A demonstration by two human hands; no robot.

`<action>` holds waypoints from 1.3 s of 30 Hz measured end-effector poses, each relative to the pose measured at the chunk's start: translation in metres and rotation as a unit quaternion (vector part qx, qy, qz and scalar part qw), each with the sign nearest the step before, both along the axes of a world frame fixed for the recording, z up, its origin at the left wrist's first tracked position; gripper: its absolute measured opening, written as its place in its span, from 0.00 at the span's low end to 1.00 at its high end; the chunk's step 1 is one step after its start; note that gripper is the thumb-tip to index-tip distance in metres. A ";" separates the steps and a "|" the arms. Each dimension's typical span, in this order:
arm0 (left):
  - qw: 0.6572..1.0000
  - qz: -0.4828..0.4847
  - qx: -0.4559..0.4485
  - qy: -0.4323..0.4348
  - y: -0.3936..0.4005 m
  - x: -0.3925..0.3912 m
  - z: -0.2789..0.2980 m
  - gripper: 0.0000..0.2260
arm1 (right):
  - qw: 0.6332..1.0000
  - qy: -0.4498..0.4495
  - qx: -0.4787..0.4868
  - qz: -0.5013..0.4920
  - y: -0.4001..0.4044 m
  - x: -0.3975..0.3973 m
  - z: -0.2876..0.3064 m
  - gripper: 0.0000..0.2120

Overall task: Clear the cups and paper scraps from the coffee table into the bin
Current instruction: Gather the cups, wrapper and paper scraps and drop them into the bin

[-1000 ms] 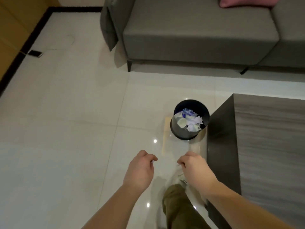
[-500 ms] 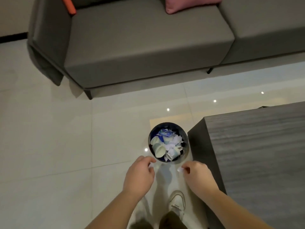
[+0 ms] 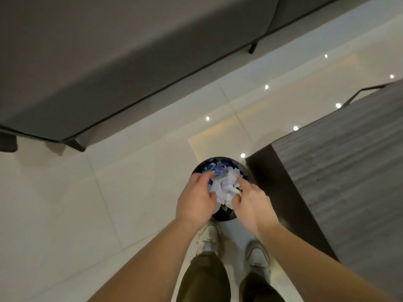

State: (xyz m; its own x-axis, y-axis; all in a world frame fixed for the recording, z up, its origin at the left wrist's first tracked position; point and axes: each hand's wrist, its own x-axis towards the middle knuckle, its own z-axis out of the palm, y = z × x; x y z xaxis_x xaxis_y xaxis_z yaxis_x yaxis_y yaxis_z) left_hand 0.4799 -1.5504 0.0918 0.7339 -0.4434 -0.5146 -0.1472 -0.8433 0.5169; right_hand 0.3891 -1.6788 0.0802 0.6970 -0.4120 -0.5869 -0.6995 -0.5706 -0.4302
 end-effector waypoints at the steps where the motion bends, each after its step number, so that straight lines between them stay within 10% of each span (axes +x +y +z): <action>1: 1.000 -0.004 0.013 0.003 0.002 0.004 -0.004 0.21 | 1.000 0.004 0.001 -0.010 0.001 0.000 0.001 0.24; 21: 0.965 -0.253 0.044 -0.058 -0.072 0.044 0.101 0.13 | 0.979 -0.051 -0.086 -0.176 -0.088 -0.031 0.138 0.12; 39: 0.847 -0.521 -0.024 -0.105 -0.194 -0.275 0.134 0.12 | 0.912 0.003 -0.150 -0.381 -0.112 -0.421 0.178 0.12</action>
